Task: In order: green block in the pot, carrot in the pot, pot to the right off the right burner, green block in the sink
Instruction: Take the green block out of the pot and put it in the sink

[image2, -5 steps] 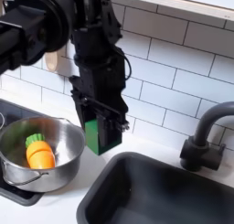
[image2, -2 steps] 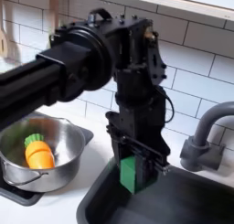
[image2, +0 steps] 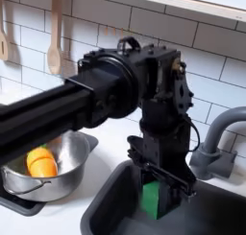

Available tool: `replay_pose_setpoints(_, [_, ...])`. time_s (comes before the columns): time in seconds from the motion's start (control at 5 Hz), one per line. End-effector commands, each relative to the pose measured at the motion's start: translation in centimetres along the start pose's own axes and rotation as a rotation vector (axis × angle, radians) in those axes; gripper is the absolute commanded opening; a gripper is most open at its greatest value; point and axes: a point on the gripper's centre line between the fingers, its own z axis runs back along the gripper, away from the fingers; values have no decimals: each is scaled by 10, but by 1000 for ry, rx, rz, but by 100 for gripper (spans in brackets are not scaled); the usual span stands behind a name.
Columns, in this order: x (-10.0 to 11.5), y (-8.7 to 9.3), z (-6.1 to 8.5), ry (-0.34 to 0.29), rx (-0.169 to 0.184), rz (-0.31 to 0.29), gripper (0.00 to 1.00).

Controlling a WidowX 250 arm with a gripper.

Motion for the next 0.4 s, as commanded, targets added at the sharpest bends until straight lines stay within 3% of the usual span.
replay_pose_setpoints(0.0, [5,-1,-14,27,-4,9,100])
replay_pose_setpoints(0.2, [6,-1,-8,15,13,11,100])
